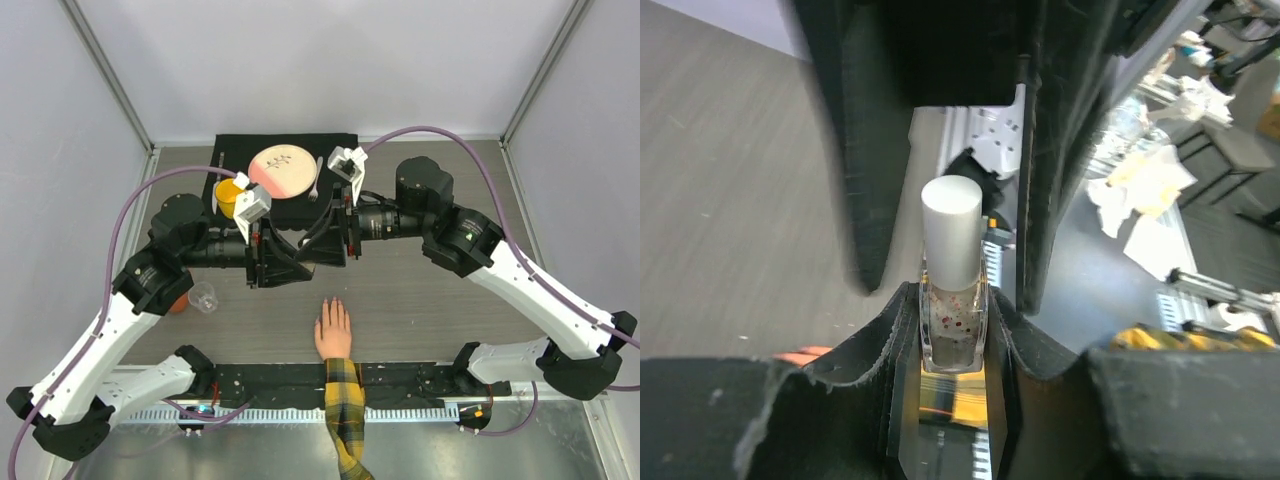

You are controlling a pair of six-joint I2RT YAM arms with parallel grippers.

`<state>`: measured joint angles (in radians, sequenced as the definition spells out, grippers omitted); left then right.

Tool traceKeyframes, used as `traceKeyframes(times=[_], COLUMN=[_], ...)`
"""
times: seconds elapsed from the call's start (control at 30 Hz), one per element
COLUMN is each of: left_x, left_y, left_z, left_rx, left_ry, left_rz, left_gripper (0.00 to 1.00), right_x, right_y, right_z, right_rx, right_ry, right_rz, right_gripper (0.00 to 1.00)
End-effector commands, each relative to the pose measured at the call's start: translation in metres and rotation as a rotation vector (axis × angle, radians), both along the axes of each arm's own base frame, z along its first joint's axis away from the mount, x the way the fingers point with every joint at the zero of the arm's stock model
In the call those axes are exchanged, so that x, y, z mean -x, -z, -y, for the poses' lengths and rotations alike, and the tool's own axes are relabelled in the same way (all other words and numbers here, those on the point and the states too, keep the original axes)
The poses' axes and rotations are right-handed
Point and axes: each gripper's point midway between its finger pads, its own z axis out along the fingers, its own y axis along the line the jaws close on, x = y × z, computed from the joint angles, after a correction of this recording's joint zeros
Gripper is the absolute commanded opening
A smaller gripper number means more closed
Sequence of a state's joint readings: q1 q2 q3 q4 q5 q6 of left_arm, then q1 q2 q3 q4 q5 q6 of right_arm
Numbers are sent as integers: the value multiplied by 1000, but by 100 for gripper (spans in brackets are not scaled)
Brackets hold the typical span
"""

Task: Paint the nails

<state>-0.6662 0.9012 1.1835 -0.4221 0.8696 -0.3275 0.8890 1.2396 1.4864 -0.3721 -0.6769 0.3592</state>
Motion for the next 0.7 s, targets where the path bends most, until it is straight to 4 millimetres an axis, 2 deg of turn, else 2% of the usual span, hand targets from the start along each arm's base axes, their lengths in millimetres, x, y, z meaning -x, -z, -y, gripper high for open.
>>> traceKeyframes(times=[0.0,0.03,0.17,0.2,0.23,0.27,0.3,0.33,0.37,0.4,0.43,0.47,0.5,0.53,0.57,0.63,0.67], left_x=[-21,-34,-63,-69,-77,-82,-86,-89,-95,-97,-99,-104,-105,-107,-108,-108,-107], left_y=[-20,-18,-8,-7,-7,-5,-5,-5,-4,-5,-6,-5,-6,-7,-7,-8,-9], left_z=[-3,-8,-20,-23,-27,-28,-31,-31,-34,-34,-35,-37,-38,-37,-37,-36,-35], left_rx=[16,-1,-58,-68,-78,-89,-93,-96,-103,-102,-98,-104,-102,-100,-100,-96,-92], left_ry=[-108,-189,-356,-391,-437,-461,-485,-500,-530,-541,-556,-581,-591,-595,-599,-592,-587], left_rz=[179,196,259,271,281,281,285,289,292,293,299,298,301,303,301,303,303], left_gripper=[0,0,0,0,0,0,0,0,0,0,0,0,0,0,0,0,0], right_x=[-34,-47,-69,-74,-80,-81,-85,-92,-90,-95,-100,-100,-98,-99,-100,-101,-99], right_y=[-28,-26,-40,-31,-31,-41,-33,-28,-37,-32,-25,-32,-29,-21,-29,-21,-26], right_z=[5,10,21,21,23,25,28,25,23,26,19,18,16,6,6,-2,-5], right_rx=[-22,-3,3,39,51,40,84,111,98,131,165,159,180,213,203,239,230], right_ry=[252,336,501,529,572,589,625,653,646,685,708,715,712,705,724,721,721], right_rz=[-14,-24,-65,-100,-103,-99,-116,-117,-108,-98,-88,-78,-68,-53,-38,-23,-17], right_gripper=[58,60,70,71,71,71,71,71,70,69,69,68,68,68,67,66,65])
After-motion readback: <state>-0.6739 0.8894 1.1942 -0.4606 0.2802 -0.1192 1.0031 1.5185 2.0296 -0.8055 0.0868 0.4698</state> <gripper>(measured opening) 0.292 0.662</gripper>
